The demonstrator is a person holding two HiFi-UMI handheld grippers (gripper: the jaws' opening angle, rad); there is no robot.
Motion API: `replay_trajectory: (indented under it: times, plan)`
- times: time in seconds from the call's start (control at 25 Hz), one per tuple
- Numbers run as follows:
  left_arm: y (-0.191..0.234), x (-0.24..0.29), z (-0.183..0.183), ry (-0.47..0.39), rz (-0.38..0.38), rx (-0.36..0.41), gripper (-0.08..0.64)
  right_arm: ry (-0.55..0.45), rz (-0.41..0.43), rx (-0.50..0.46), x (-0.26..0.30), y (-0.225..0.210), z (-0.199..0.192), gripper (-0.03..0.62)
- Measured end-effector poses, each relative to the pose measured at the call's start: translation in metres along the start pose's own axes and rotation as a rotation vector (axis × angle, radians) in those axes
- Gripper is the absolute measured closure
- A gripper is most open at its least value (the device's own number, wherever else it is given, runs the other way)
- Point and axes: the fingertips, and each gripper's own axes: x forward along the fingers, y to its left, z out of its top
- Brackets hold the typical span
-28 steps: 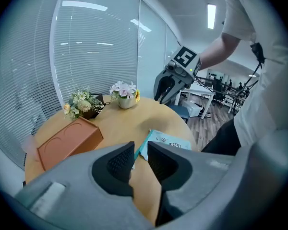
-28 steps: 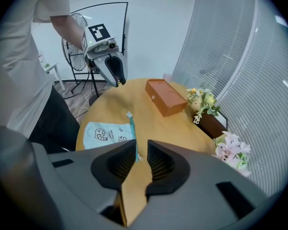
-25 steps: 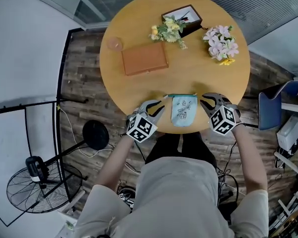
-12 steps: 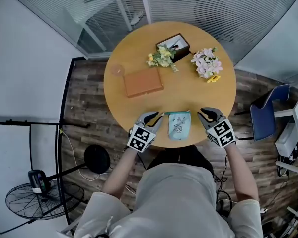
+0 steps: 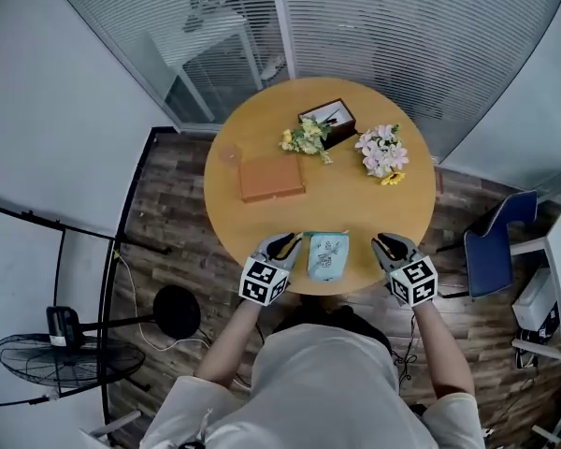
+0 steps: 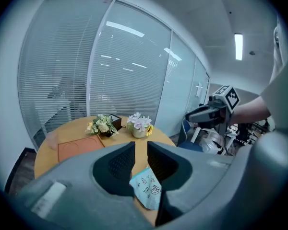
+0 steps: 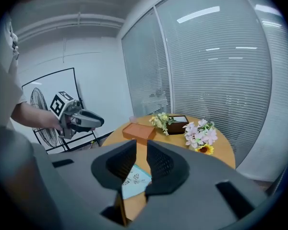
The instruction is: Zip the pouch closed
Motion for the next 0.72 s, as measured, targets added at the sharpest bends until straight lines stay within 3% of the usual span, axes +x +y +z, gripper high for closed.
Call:
replay_trajectory:
  times: [0.2,0.48,0.72]
  plan:
    - [-0.031,-0.013,0.004,-0.032,0.038,-0.063,0.476,-0.045,-0.002,0.02,-0.029,-0.004,-0.001,0.525]
    - [-0.072,-0.04,0.011,-0.064,0.066,-0.125,0.476,-0.093,0.011,-0.022,-0.079,0.003,0.008,0.526]
    - [-0.101,-0.064,0.019,-0.091,0.101,-0.127,0.482,-0.112,0.022,-0.068,-0.112,0.015,0.016,0.532]
